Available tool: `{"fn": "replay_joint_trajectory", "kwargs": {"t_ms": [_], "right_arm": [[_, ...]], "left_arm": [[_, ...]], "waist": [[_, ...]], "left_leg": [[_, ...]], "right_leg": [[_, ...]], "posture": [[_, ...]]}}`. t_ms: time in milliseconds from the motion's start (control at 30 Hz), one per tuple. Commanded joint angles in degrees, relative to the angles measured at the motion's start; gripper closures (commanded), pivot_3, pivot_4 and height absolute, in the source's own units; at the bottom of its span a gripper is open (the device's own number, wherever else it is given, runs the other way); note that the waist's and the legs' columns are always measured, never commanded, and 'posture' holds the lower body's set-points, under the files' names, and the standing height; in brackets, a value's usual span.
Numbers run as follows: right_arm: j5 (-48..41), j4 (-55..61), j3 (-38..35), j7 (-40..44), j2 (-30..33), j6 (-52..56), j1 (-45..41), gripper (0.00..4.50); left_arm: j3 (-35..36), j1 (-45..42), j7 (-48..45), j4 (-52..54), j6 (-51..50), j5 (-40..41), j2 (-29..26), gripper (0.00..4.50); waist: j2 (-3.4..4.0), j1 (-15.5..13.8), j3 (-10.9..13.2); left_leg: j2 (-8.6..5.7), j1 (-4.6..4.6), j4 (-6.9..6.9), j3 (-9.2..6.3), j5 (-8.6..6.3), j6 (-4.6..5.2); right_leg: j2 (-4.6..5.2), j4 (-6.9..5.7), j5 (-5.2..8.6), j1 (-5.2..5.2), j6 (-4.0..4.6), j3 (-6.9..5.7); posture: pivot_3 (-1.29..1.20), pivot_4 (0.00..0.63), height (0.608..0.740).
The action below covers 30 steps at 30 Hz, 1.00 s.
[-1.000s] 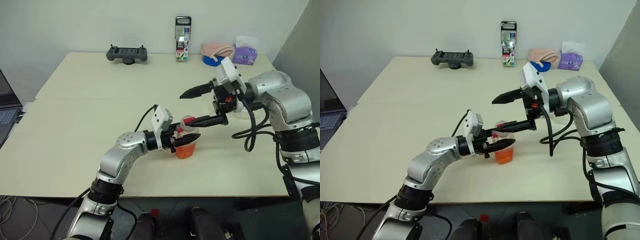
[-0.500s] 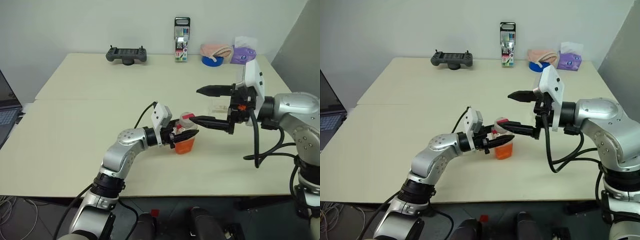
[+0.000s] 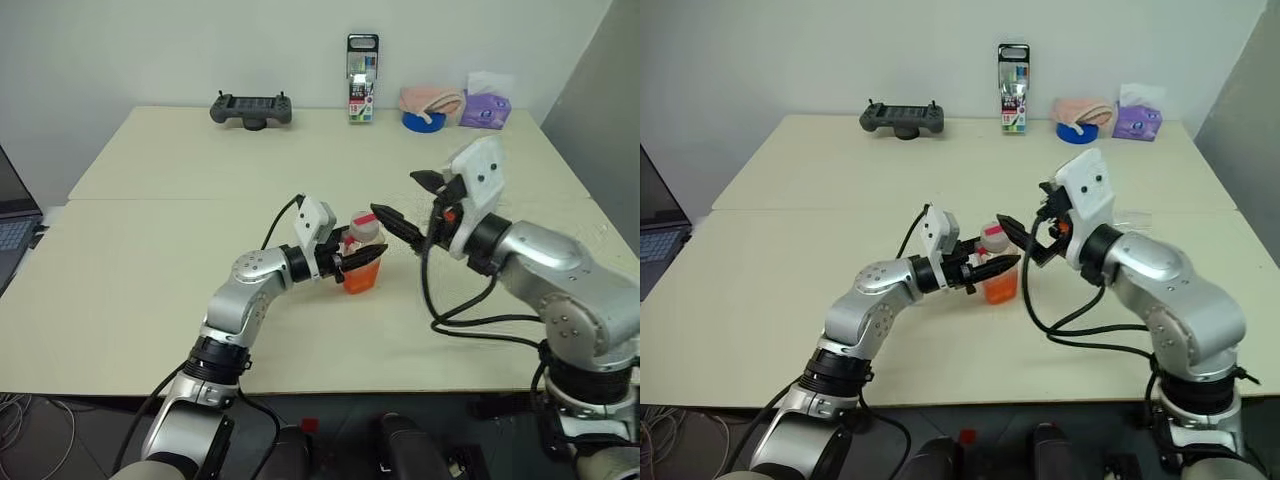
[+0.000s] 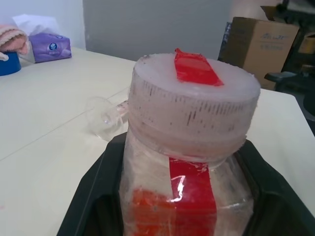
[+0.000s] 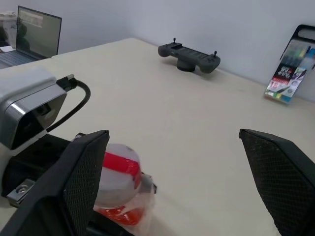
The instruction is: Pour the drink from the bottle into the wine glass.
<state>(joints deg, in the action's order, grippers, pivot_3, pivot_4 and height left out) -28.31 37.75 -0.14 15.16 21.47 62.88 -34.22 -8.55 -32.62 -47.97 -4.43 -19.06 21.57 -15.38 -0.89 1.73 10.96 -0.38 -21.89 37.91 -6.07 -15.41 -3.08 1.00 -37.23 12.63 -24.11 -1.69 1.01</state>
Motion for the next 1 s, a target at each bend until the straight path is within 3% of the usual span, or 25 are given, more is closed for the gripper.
{"fn": "replay_joint_trajectory", "kwargs": {"t_ms": [33, 300, 1000], "right_arm": [[-0.04, 4.44, 1.36, -3.67, -2.74, 2.01, 0.62, 0.0], [2.15, 6.0, 2.65, -10.82, -8.84, 6.3, 2.69, 0.0], [4.07, 0.69, 5.01, -11.39, -12.94, 1.28, 1.59, 0.0]], "left_arm": [[1.31, -1.13, 0.15, 0.81, 1.95, -0.41, 0.01, 2.36], [2.13, -1.79, 1.52, 2.33, 0.52, 0.52, 0.4, 2.36], [2.19, -1.11, 0.01, 3.66, -2.35, 1.15, -0.23, 2.36]], "waist": [[0.0, -0.01, 0.0], [0.0, 0.0, 0.0], [0.0, 0.11, 0.0]], "left_leg": [[-0.01, -0.01, 0.0, 0.0, 0.0, 0.0], [-0.02, -0.02, 0.0, 0.0, 0.0, 0.0], [-0.01, -0.02, -0.04, 0.0, 0.0, 0.01]], "right_leg": [[0.0, 0.01, 0.0, 0.0, 0.0, 0.01], [0.01, 0.04, 0.0, 0.01, 0.0, 0.01], [0.01, 0.07, 0.01, 0.0, 0.0, 0.0]], "posture": [[0.0, 0.15, 0.74], [0.0, 0.15, 0.74], [0.0, 0.15, 0.74]]}}
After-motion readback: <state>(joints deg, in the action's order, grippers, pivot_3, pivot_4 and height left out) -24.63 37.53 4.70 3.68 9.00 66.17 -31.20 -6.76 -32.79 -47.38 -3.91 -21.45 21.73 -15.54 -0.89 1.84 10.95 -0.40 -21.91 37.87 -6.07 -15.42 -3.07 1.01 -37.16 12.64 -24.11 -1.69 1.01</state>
